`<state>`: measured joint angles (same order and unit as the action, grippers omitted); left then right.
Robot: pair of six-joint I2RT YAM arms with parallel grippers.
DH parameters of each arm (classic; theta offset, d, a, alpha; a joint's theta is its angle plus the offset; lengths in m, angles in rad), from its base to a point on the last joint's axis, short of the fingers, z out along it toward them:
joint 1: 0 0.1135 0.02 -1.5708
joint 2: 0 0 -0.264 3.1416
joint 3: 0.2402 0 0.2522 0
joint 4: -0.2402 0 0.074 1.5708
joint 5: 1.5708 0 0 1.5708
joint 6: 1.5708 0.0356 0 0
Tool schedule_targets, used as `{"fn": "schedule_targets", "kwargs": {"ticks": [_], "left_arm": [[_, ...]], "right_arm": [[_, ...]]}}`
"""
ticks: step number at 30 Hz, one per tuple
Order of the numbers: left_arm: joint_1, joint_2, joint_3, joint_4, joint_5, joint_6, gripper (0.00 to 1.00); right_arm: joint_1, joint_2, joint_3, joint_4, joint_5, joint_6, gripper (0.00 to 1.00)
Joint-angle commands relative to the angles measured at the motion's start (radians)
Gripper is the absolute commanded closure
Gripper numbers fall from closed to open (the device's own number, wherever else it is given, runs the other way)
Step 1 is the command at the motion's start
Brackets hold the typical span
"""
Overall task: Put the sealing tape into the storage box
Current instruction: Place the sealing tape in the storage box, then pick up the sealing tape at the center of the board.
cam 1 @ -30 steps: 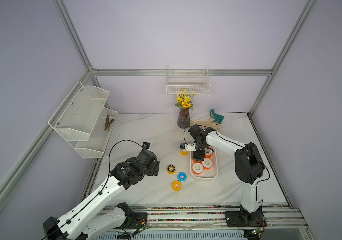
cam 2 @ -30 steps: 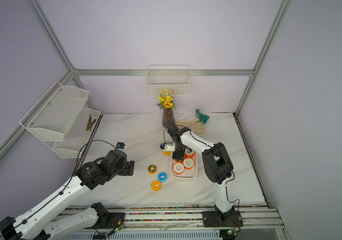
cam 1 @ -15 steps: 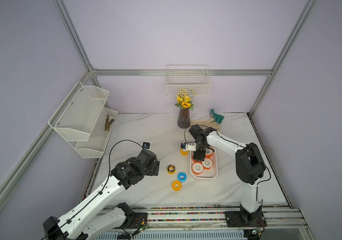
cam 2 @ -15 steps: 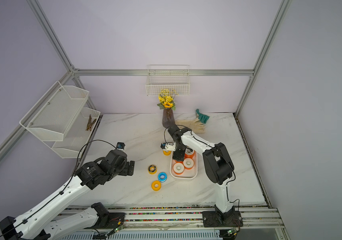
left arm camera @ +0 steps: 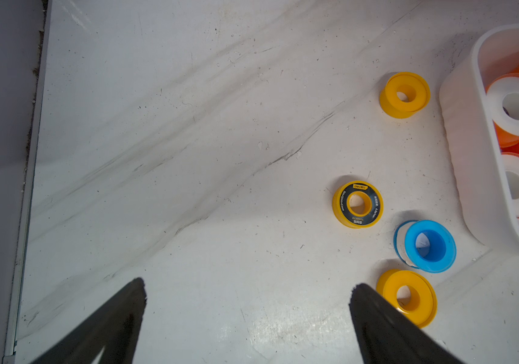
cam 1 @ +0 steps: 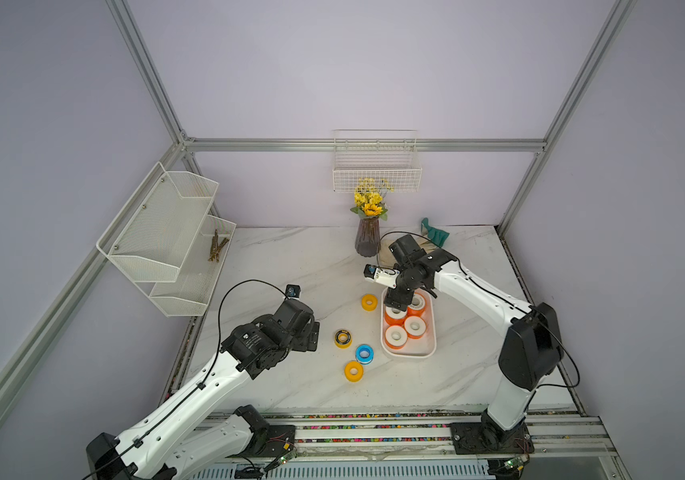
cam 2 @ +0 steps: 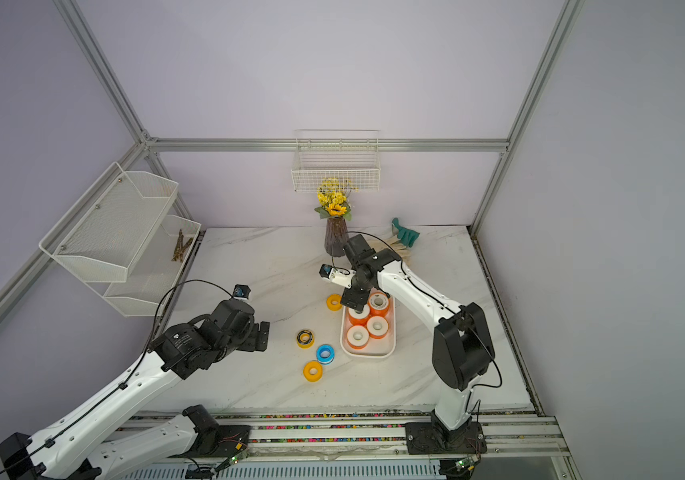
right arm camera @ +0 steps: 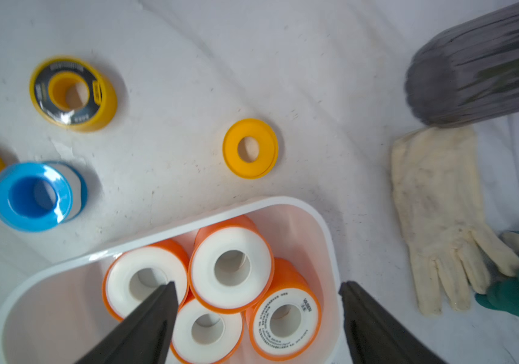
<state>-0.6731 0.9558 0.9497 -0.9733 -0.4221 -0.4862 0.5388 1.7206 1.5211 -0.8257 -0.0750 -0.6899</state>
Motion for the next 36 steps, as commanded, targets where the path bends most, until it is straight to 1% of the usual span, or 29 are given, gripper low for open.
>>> {"fn": "schedule_targets", "kwargs": {"ticks": [1, 3, 5, 7, 9, 12, 14, 17, 18, 19, 21, 24, 25, 29, 31, 36], "left_arm": [[0.007, -0.009, -0.003, 0.023, 0.012, 0.012, 0.00], [0.008, -0.007, 0.000, 0.027, 0.022, 0.010, 0.00], [0.007, -0.001, 0.001, 0.035, 0.046, 0.006, 0.00], [0.007, 0.008, -0.003, 0.058, 0.089, 0.006, 0.00], [0.007, 0.027, -0.012, 0.094, 0.137, -0.015, 0.00], [0.008, 0.079, -0.042, 0.176, 0.210, -0.046, 0.00], [0.004, 0.134, -0.058, 0.229, 0.240, -0.066, 0.00], [-0.013, 0.235, -0.062, 0.294, 0.268, -0.088, 0.00], [-0.022, 0.271, -0.061, 0.316, 0.272, -0.092, 0.00], [-0.031, 0.301, -0.058, 0.331, 0.272, -0.098, 0.00], [-0.051, 0.372, -0.041, 0.356, 0.269, -0.108, 0.00], [-0.072, 0.449, -0.016, 0.391, 0.265, -0.113, 0.00], [-0.074, 0.501, -0.007, 0.400, 0.264, -0.118, 0.01], [-0.077, 0.567, 0.002, 0.435, 0.267, -0.128, 0.03], [-0.078, 0.598, 0.013, 0.441, 0.267, -0.129, 0.06], [-0.079, 0.662, 0.038, 0.446, 0.257, -0.130, 0.13]], "right_arm": [[-0.005, -0.187, -0.148, 0.325, 0.030, 0.258, 0.13], [-0.006, -0.317, -0.309, 0.547, 0.096, 0.399, 0.12], [-0.006, -0.428, -0.461, 0.715, 0.106, 0.495, 0.11], [-0.006, -0.531, -0.583, 0.827, 0.094, 0.592, 0.11], [-0.006, -0.632, -0.700, 0.909, 0.108, 0.703, 0.11], [-0.005, -0.759, -0.852, 0.987, 0.135, 0.830, 0.11], [-0.004, -0.826, -0.929, 0.994, 0.168, 0.884, 0.13], [-0.004, -0.920, -1.005, 0.906, 0.286, 1.046, 0.17], [-0.003, -0.955, -1.040, 0.886, 0.294, 1.074, 0.18], [-0.002, -0.983, -1.068, 0.886, 0.292, 1.070, 0.19], [-0.002, -1.040, -1.116, 0.873, 0.329, 1.075, 0.22], [0.001, -1.082, -1.130, 0.847, 0.344, 1.062, 0.22], [0.001, -1.082, -1.130, 0.835, 0.349, 1.058, 0.22], [0.000, -1.076, -1.147, 0.815, 0.322, 1.055, 0.22], [0.001, -1.079, -1.174, 0.834, 0.294, 1.058, 0.24], [0.002, -1.107, -1.200, 0.847, 0.294, 1.062, 0.25]]}}
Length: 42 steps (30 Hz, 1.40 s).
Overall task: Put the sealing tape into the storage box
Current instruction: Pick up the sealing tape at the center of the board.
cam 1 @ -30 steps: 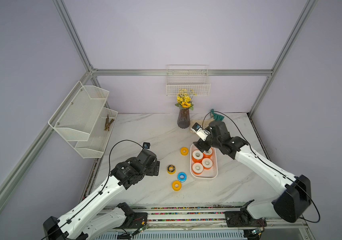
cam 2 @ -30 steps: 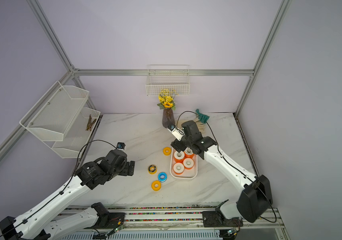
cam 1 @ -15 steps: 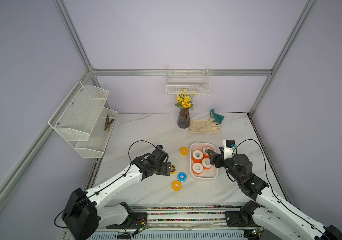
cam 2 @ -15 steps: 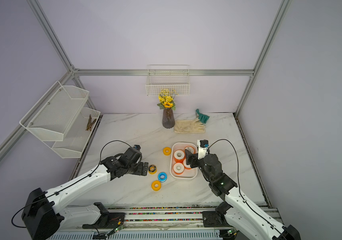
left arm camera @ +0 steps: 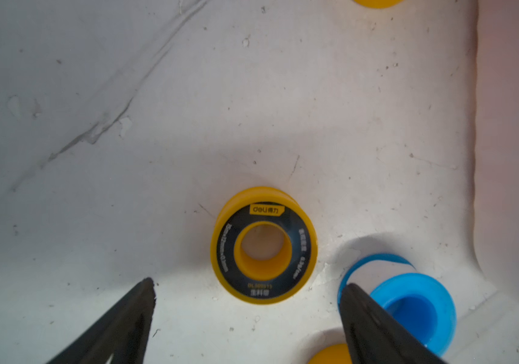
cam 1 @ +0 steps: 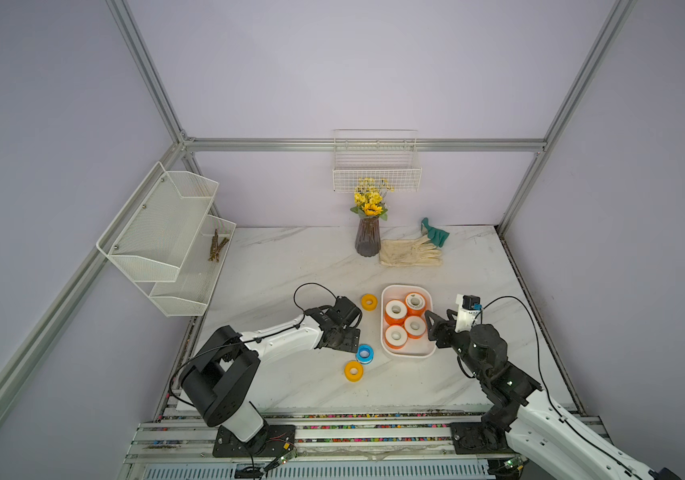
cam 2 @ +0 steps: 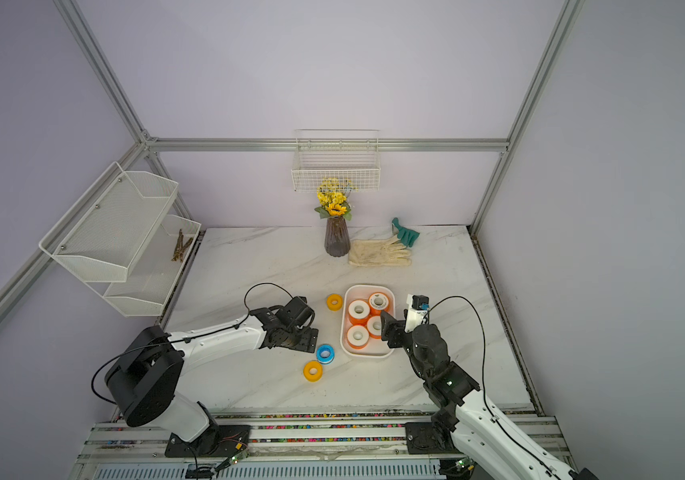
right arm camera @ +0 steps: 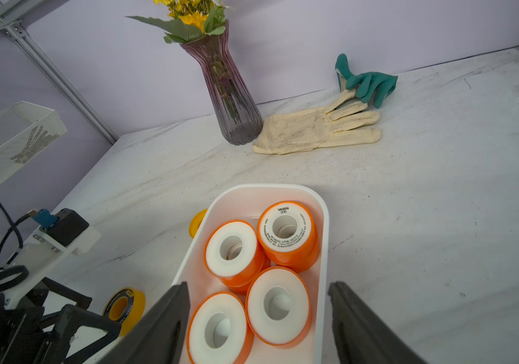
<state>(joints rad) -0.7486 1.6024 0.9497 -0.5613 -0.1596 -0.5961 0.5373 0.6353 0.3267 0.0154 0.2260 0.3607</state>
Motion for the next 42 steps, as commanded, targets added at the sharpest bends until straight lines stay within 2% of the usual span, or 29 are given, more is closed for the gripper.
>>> {"fn": "schedule_targets", "kwargs": {"ticks": [1, 12, 24, 34, 42], "left_arm": [[-0.003, 0.028, 0.044, 0.037, -0.005, -0.020, 0.15], [-0.003, 0.107, 0.080, 0.043, -0.018, -0.015, 0.33], [-0.003, 0.100, 0.070, 0.042, -0.019, -0.015, 0.49], [-0.023, 0.029, 0.139, -0.049, -0.045, 0.009, 0.50], [-0.114, 0.051, 0.341, -0.142, -0.019, 0.055, 0.50]], "right_arm": [[0.003, -0.026, -0.010, 0.009, -0.003, 0.012, 0.26], [0.004, 0.001, -0.006, 0.009, 0.006, 0.012, 0.26], [0.004, -0.004, -0.010, 0.007, 0.008, 0.016, 0.26], [0.003, -0.022, -0.021, -0.011, 0.033, 0.036, 0.26], [0.002, -0.040, -0.027, -0.049, 0.126, 0.089, 0.25]]}}
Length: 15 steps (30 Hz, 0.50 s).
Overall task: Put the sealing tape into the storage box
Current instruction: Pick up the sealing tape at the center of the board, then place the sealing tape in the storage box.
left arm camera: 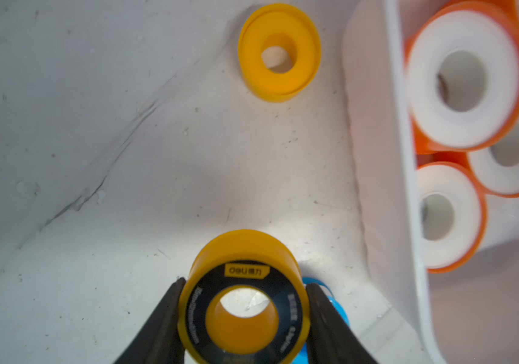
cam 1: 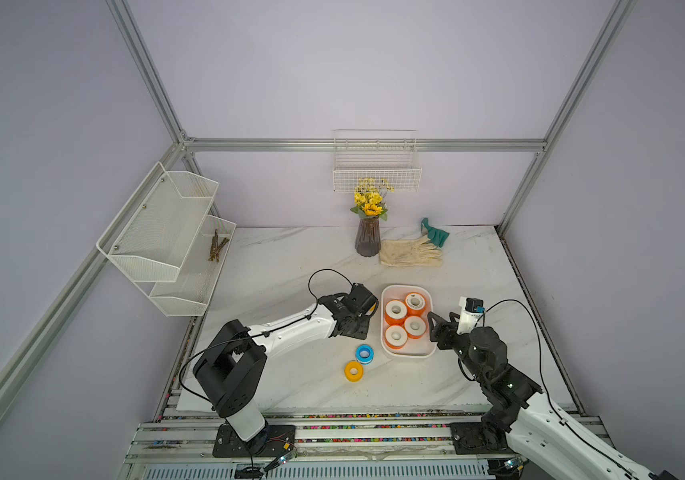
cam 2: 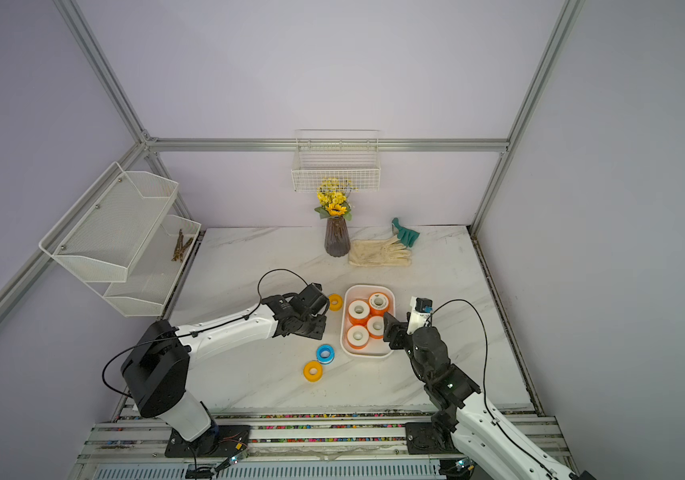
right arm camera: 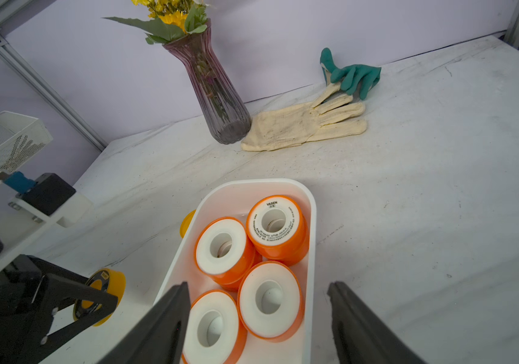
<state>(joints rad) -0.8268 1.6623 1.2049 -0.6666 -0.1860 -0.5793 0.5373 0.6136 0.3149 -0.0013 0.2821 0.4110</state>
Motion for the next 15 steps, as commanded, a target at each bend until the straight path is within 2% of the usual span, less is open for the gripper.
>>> {"fn": "schedule_targets", "kwargs": {"ticks": [1, 9, 15], "left_arm": [[-0.052, 0.008, 0.120, -0.050, 0.007, 0.046, 0.50], [-0.156, 0.234, 0.438, -0.128, 0.057, 0.101, 0.50], [-0.189, 0.394, 0.615, -0.152, 0.085, 0.119, 0.51]], "right_arm": [[0.001, -0.023, -0.016, -0.049, 0.087, 0.050, 0.25], [0.000, -0.039, -0.014, -0.104, 0.171, 0.103, 0.24], [-0.002, -0.030, -0.010, -0.111, 0.182, 0.111, 0.25]]}}
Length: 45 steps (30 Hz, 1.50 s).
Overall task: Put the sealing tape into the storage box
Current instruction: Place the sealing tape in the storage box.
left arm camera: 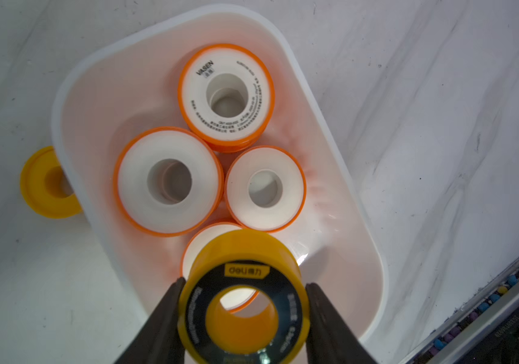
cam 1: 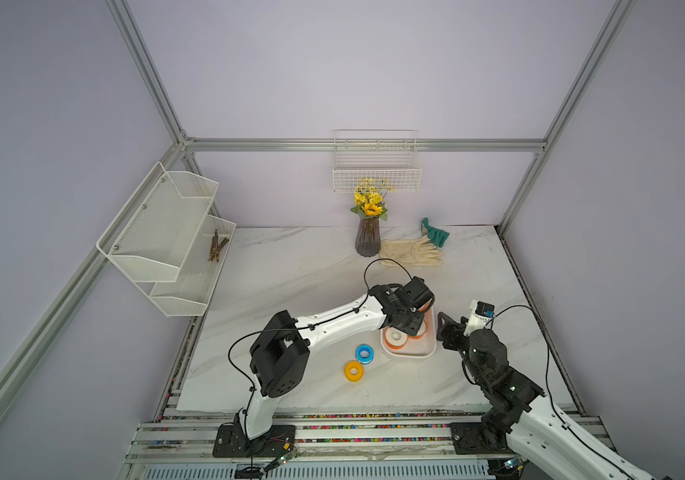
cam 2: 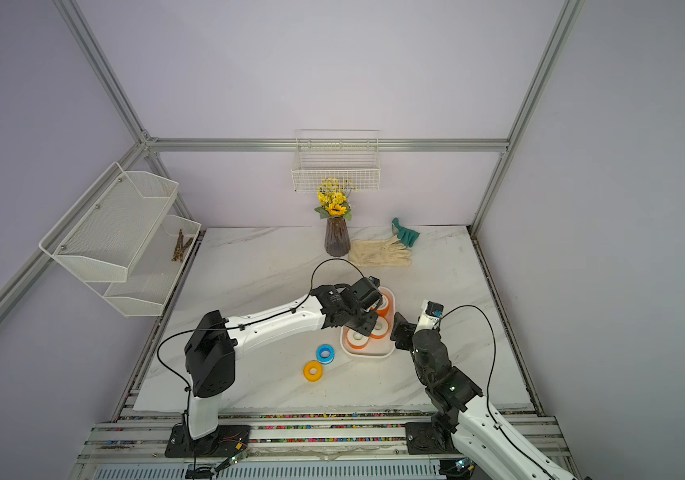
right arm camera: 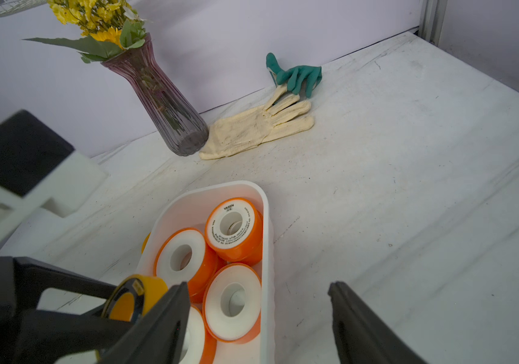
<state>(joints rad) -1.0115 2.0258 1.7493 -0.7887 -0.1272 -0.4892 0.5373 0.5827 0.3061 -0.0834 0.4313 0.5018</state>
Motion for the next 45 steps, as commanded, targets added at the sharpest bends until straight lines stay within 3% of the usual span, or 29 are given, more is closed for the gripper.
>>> {"fn": "schedule_targets", "kwargs": {"ticks": [1, 12, 28, 34, 39, 45], "left_arm": [[-0.004, 0.052, 0.089, -0.030, 0.030, 0.030, 0.51], [-0.002, 0.226, 0.248, -0.062, -0.007, 0.053, 0.50], [0.005, 0.294, 0.306, -0.069, -0.015, 0.069, 0.47], [0.005, 0.297, 0.307, -0.072, -0.017, 0.068, 0.42], [0.005, 0.300, 0.309, -0.073, -0.016, 0.067, 0.31], [0.004, 0.285, 0.305, -0.074, -0.007, 0.063, 0.29]], "right_arm": [[-0.001, 0.000, -0.001, -0.029, 0.033, 0.020, 0.25], [-0.003, -0.004, -0.001, -0.039, 0.042, 0.027, 0.25], [-0.003, -0.001, -0.001, -0.040, 0.045, 0.031, 0.25], [-0.002, -0.009, -0.004, -0.039, 0.044, 0.030, 0.25], [-0.003, 0.004, 0.001, -0.035, 0.040, 0.027, 0.25], [-0.003, -0.002, -0.001, -0.035, 0.040, 0.027, 0.24]]}}
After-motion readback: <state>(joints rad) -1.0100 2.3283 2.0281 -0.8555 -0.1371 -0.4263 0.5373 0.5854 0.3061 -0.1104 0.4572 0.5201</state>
